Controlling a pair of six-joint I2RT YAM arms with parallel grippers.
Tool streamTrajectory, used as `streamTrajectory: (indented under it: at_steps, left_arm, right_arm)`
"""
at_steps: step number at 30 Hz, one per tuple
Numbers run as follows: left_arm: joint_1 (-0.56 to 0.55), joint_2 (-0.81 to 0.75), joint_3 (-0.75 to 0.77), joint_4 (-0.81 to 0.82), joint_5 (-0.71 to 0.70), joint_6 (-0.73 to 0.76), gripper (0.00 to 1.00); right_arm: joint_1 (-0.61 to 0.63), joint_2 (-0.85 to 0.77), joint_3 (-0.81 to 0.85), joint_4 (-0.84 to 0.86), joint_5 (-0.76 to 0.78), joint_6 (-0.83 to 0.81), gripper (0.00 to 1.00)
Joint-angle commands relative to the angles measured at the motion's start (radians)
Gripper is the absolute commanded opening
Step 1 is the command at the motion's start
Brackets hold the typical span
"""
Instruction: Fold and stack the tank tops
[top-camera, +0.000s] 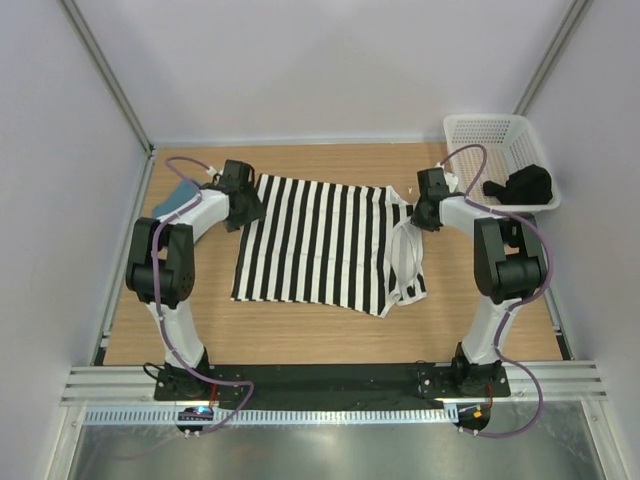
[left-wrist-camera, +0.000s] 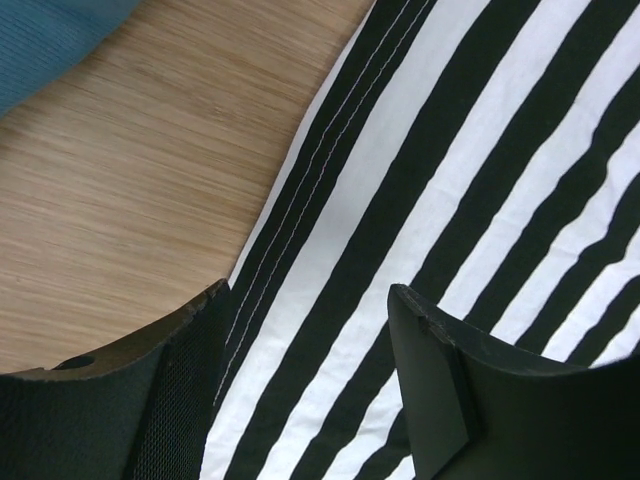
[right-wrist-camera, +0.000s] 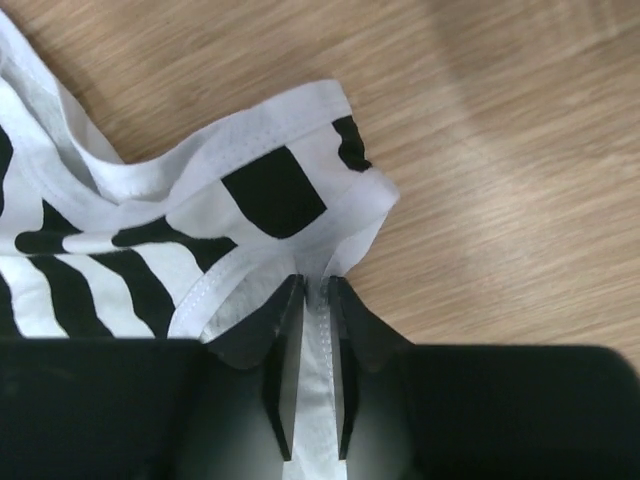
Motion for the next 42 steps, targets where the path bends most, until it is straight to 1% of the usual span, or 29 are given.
streamTrajectory:
  at_steps: [1, 2, 3, 4, 12, 15, 16, 17, 18, 19, 20, 22, 25, 31, 33, 37, 38, 39, 40, 42]
  left_arm:
    - [-0.002, 0.011, 0.044, -0.029, -0.017, 0.025, 0.65]
    - [-0.001, 0.012, 0.046, -0.028, -0.018, 0.028, 0.65]
    - [-0.002, 0.012, 0.049, -0.027, -0.021, 0.036, 0.65]
    - [-0.002, 0.019, 0.054, -0.027, -0.027, 0.04, 0.66]
    - [0.004, 0.088, 0.106, -0.061, -0.038, 0.051, 0.66]
    - [0.01, 0.101, 0.11, -0.066, -0.031, 0.053, 0.66]
    - [0.01, 0.101, 0.112, -0.066, -0.031, 0.053, 0.66]
    - [0.01, 0.101, 0.11, -0.066, -0.031, 0.051, 0.66]
    - [0.012, 0.1, 0.11, -0.067, -0.031, 0.051, 0.66]
    - [0.012, 0.098, 0.11, -0.067, -0.032, 0.053, 0.66]
    - [0.012, 0.097, 0.11, -0.067, -0.032, 0.053, 0.66]
    - [0.012, 0.094, 0.112, -0.067, -0.031, 0.056, 0.66]
    - [0.01, 0.072, 0.1, -0.074, -0.02, 0.051, 0.65]
    - [0.01, -0.049, 0.009, -0.037, -0.026, 0.036, 0.65]
    - [0.012, -0.069, -0.015, -0.025, -0.029, 0.033, 0.66]
    - [0.012, -0.061, -0.026, -0.031, -0.024, 0.036, 0.65]
    - [0.01, -0.058, -0.028, -0.035, -0.012, 0.036, 0.65]
    - [0.012, -0.058, -0.035, -0.034, -0.006, 0.034, 0.64]
    - [0.012, -0.06, -0.04, -0.035, 0.002, 0.033, 0.63]
    - [0.01, -0.078, -0.066, -0.034, 0.026, 0.018, 0.63]
  right_arm:
    - [0.006, 0.048, 0.04, -0.074, 0.111, -0.023, 0.18]
    - [0.008, 0.051, 0.057, -0.089, 0.138, -0.027, 0.13]
    - [0.005, 0.057, 0.066, -0.097, 0.152, -0.027, 0.06]
    - [0.006, 0.06, 0.076, -0.103, 0.162, -0.029, 0.04]
    - [-0.006, 0.103, 0.212, -0.2, 0.329, -0.054, 0.03]
    - [-0.009, 0.121, 0.228, -0.221, 0.35, -0.054, 0.04]
    - [-0.011, 0.12, 0.226, -0.224, 0.359, -0.051, 0.05]
    - [-0.012, 0.117, 0.217, -0.22, 0.364, -0.049, 0.12]
    - [-0.015, 0.114, 0.209, -0.215, 0.364, -0.044, 0.18]
    - [-0.017, 0.111, 0.205, -0.212, 0.367, -0.038, 0.2]
    - [-0.018, 0.101, 0.2, -0.209, 0.369, -0.037, 0.28]
    - [-0.024, 0.086, 0.2, -0.214, 0.378, -0.031, 0.36]
    - [-0.024, 0.026, 0.183, -0.209, 0.346, -0.024, 0.38]
    - [-0.024, -0.159, 0.082, -0.204, 0.307, -0.001, 0.5]
    - [-0.024, -0.205, 0.047, -0.2, 0.262, 0.014, 0.51]
    - [-0.023, -0.371, -0.102, -0.169, 0.15, 0.014, 0.5]
    - [-0.018, -0.4, -0.127, -0.174, 0.131, 0.02, 0.48]
    - [-0.018, -0.423, -0.153, -0.175, 0.073, 0.016, 0.48]
    - [-0.015, -0.464, -0.195, -0.192, 0.054, 0.015, 0.48]
    - [0.003, -0.497, -0.228, -0.229, 0.033, 0.026, 0.5]
